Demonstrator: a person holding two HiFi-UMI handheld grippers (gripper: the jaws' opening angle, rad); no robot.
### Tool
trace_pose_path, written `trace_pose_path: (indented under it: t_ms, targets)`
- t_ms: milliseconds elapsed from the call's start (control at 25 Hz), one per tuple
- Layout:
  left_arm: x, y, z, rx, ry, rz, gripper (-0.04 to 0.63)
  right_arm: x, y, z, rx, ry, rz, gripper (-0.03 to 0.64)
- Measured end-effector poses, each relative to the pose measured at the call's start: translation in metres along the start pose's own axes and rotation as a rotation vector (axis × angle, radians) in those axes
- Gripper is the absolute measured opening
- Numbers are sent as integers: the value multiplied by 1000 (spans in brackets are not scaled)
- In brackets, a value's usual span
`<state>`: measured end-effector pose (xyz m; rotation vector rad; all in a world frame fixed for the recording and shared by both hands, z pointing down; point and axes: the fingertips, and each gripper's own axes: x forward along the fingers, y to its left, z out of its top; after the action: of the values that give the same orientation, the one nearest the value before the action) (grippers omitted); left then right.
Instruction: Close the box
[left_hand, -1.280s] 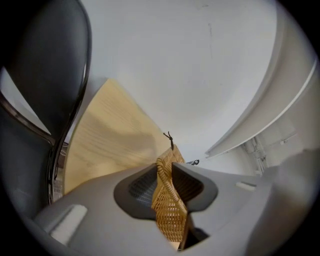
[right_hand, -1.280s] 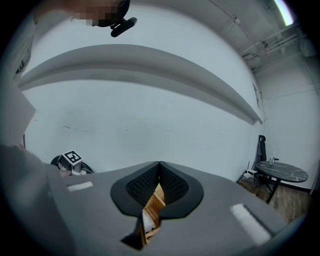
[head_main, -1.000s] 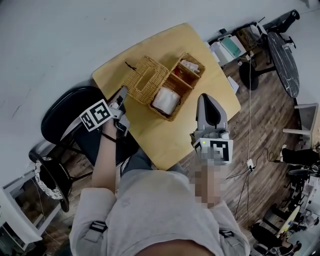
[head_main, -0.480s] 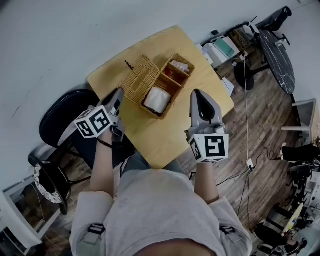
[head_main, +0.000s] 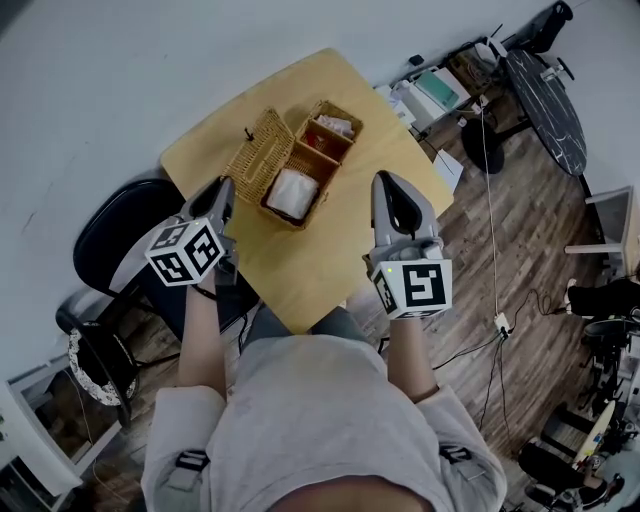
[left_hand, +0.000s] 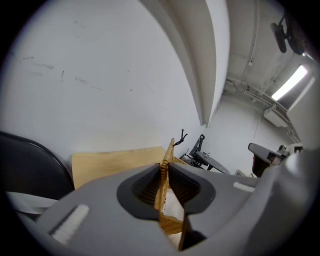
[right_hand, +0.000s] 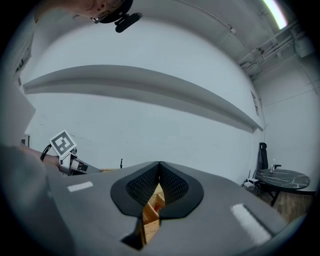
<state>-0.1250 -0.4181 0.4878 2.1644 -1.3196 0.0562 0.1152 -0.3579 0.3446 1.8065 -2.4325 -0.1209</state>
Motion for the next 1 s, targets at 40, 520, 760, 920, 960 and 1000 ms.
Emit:
trace_pose_path:
  t_ms: [40, 520, 760, 920, 960, 1000]
  targets:
    - [-1, -4, -1, 14, -1, 9, 107, -3, -3, 0, 2, -2, -1, 3]
    - [-8, -50, -14, 73, -38, 51, 126, -38, -42, 0, 18, -19, 2, 3]
    - [-7, -66, -27, 128, -52, 81, 132, -42, -48, -4, 22, -17, 33, 3]
    - [-7, -79, -37, 160, -59, 89, 132, -45, -53, -7, 26, -20, 56, 3]
    - [-6, -83, -40, 162, -58, 84, 132, -45, -54, -8, 28, -21, 60, 3]
    - [-6, -87, -43, 161, -54, 77, 140, -46, -56, -9, 30, -22, 64, 3]
